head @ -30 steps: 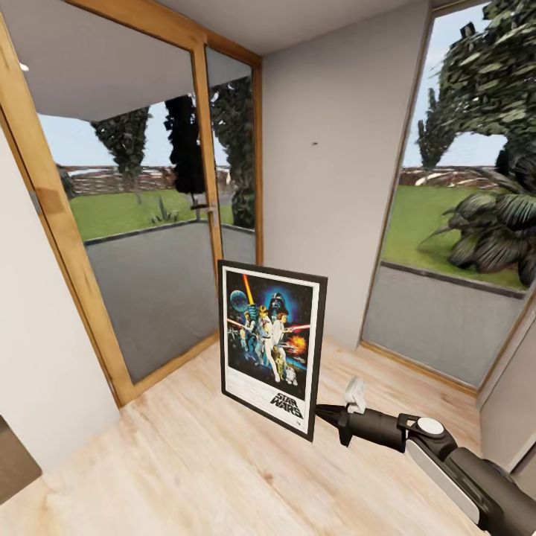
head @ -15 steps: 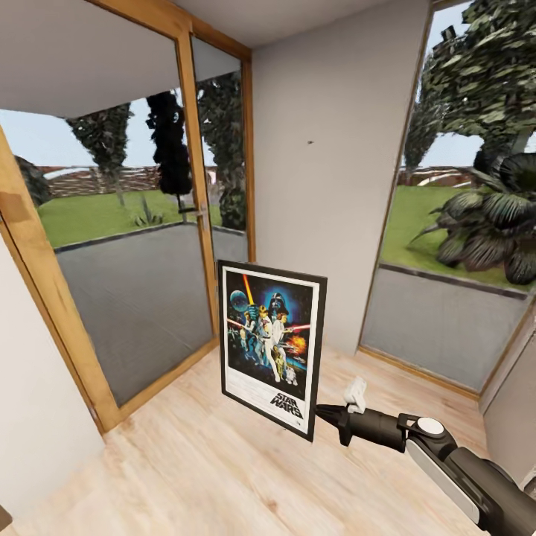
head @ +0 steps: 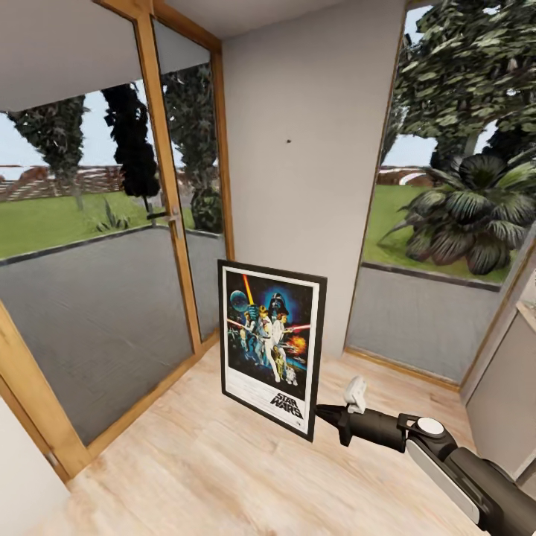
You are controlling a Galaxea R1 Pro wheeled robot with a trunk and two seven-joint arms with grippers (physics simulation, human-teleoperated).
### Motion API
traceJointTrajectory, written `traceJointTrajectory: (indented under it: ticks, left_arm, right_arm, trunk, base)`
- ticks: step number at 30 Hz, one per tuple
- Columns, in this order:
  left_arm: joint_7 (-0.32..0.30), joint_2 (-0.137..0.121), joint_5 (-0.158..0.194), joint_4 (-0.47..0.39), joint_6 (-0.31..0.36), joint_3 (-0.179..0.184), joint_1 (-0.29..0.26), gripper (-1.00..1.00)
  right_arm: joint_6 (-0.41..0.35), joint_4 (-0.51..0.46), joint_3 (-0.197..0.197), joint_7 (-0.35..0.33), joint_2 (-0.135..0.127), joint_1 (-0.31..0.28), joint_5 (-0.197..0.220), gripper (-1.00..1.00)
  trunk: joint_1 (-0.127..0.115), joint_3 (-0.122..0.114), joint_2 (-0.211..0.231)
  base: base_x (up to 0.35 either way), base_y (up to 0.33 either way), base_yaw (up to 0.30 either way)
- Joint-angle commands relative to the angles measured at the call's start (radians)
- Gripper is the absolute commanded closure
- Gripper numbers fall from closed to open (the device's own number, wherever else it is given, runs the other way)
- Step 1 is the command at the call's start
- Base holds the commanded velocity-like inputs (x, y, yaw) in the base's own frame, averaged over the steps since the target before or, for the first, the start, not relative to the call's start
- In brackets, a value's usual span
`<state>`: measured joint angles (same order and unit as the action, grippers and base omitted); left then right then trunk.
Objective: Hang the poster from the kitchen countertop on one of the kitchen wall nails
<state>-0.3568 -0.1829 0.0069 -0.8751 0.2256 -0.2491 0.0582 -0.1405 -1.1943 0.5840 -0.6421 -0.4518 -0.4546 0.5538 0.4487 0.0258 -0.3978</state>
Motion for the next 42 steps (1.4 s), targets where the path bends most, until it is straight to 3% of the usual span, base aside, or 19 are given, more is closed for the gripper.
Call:
traceJointTrajectory:
  ticks: [1, 32, 42]
  left_arm:
    - [-0.005, 0.000, 0.001, -0.002, 0.008, -0.002, 0.000, -1.00]
    - [-0.005, 0.000, 0.001, -0.002, 0.007, -0.002, 0.000, -1.00]
    - [-0.005, 0.000, 0.001, -0.002, 0.006, -0.003, 0.000, -1.00]
  right_arm:
    - [-0.010, -0.001, 0.002, -0.001, -0.001, -0.002, 0.012, 1.00]
    - [-0.009, -0.001, 0.002, 0.000, -0.001, -0.001, 0.012, 1.00]
    - [-0.010, -0.001, 0.002, -0.001, -0.001, -0.001, 0.012, 1.00]
  trunk:
    - [0.001, 0.002, -0.002]
    - [0.001, 0.002, -0.002]
    - [0.001, 0.002, -0.002]
  base:
    - [0.291, 0.235, -0.061]
    - [0.273, 0.257, -0.007]
    - [0.236, 0.286, -0.198]
